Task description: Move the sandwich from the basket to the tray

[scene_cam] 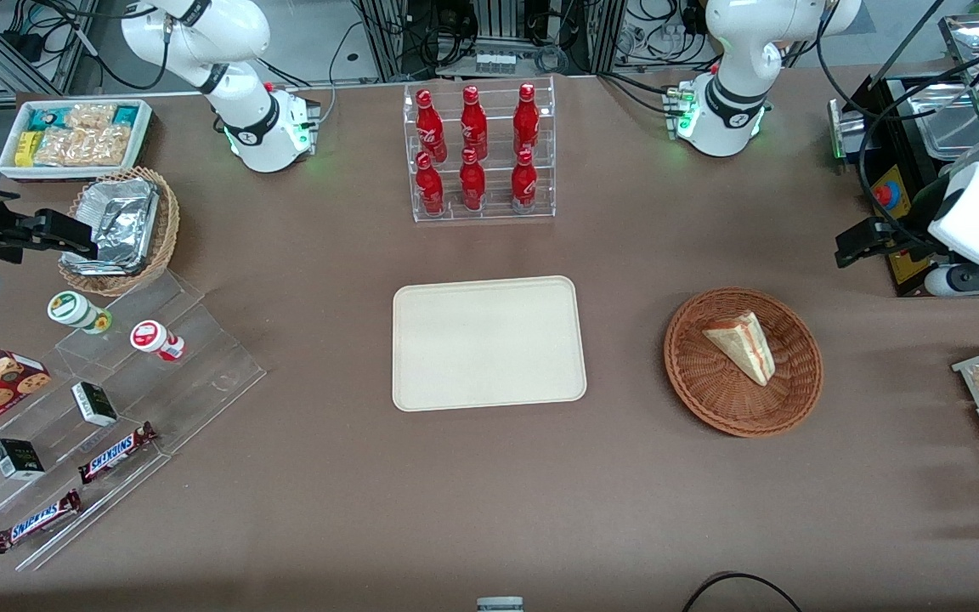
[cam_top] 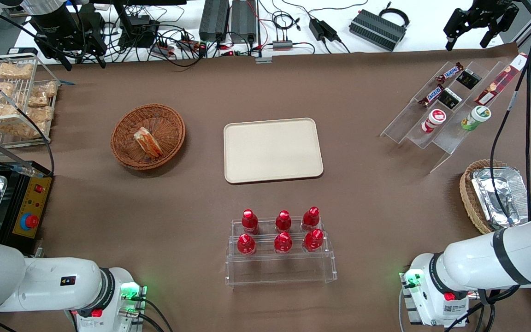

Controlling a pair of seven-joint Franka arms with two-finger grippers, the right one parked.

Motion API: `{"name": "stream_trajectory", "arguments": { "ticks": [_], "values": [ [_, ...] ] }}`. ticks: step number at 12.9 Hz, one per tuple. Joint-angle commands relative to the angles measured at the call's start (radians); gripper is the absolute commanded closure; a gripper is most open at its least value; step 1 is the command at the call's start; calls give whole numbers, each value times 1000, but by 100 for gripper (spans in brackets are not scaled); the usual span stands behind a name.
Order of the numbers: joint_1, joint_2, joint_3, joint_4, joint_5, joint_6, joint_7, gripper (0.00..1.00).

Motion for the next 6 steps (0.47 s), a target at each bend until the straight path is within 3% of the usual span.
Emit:
{"name": "stream_trajectory", "arguments": {
  "ticks": [1,6],
  "values": [
    [-6,-20,-2,2,12,-22,-1,0],
    [-3,-5,-7,-47,32,43,-13,0]
  ]
}}
